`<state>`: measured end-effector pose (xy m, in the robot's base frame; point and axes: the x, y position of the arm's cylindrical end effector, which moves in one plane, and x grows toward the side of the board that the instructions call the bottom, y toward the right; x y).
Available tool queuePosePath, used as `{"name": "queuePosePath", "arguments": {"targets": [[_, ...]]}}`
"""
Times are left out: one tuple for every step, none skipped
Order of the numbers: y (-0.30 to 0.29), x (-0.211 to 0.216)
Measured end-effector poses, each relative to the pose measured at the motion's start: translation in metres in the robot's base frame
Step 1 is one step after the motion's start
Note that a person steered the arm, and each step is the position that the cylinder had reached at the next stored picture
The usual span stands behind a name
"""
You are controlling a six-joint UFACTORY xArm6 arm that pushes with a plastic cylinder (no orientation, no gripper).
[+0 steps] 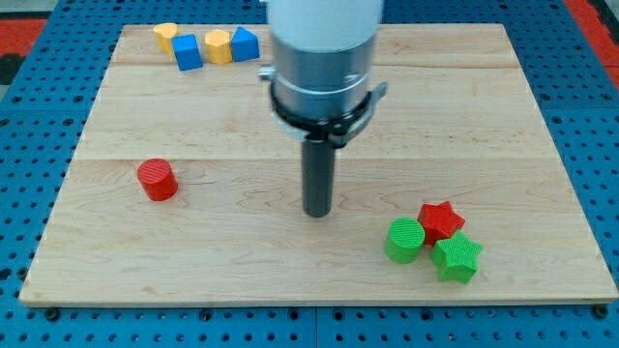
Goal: Point your arm at red circle
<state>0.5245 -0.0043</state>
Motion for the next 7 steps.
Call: {"name": "queuePosePath", "arguments": {"targets": [[0.052, 0.027], [0.090, 0.049], [0.097, 0.041], [0.097, 0.038], [0.097, 0.043], [0.044, 0.063], [-0.032, 0.046]]}}
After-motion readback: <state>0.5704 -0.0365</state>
